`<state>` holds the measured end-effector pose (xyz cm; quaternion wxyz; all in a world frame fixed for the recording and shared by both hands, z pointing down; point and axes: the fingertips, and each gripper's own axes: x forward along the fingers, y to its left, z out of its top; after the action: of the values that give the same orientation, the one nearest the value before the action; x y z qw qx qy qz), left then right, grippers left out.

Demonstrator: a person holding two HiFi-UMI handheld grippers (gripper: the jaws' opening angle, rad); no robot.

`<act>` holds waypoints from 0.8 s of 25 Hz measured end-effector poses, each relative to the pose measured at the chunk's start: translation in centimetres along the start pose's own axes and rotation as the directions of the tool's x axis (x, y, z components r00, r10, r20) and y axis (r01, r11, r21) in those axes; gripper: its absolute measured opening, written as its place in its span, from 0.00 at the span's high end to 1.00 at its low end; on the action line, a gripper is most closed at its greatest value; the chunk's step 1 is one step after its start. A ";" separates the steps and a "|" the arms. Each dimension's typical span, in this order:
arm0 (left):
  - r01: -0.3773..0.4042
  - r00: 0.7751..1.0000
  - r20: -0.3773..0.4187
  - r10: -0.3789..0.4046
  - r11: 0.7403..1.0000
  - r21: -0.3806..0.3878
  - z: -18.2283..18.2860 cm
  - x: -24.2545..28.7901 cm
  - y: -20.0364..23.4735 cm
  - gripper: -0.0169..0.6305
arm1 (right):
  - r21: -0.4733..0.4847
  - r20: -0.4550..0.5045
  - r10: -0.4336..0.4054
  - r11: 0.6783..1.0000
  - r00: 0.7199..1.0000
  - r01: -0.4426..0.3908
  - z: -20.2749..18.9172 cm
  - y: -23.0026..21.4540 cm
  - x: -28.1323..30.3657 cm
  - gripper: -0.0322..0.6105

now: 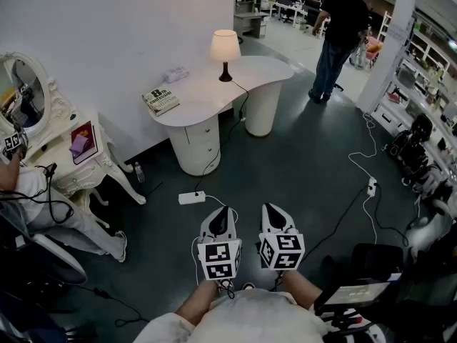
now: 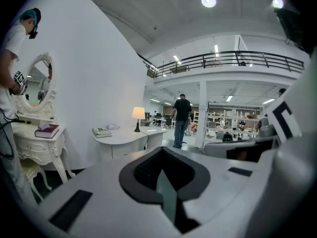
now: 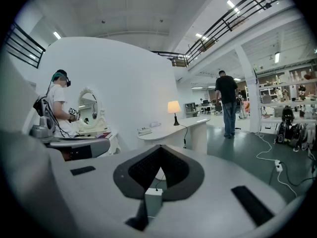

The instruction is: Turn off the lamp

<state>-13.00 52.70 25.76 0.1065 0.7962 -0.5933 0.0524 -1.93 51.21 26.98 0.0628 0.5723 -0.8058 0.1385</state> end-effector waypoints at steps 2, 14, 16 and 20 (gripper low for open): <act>0.002 1.000 -0.003 -0.002 1.000 0.000 -0.1 0.1 -0.3 0.96 | 0.002 -0.002 -0.002 1.000 1.000 0.002 0.0 -0.3 -0.1 0.95; 0.007 1.000 -0.006 -0.007 1.000 -0.012 -0.2 0.8 -0.4 0.96 | 0.035 0.003 -0.007 0.999 1.000 0.007 -0.1 -1.1 0.3 0.95; 0.006 1.000 -0.007 -0.006 1.000 -0.013 -0.2 1.0 0.0 0.96 | 0.040 0.001 -0.010 0.999 1.000 0.010 -0.1 -1.1 0.7 0.95; 0.003 1.000 -0.020 -0.004 1.000 -0.019 -0.6 1.7 1.5 0.96 | 0.049 -0.010 -0.018 0.999 1.000 0.019 -0.3 -0.7 2.1 0.95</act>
<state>-13.88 50.82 26.88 0.1201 0.7956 -0.5913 0.0547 -2.00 49.16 27.91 0.0540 0.5805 -0.7965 0.1603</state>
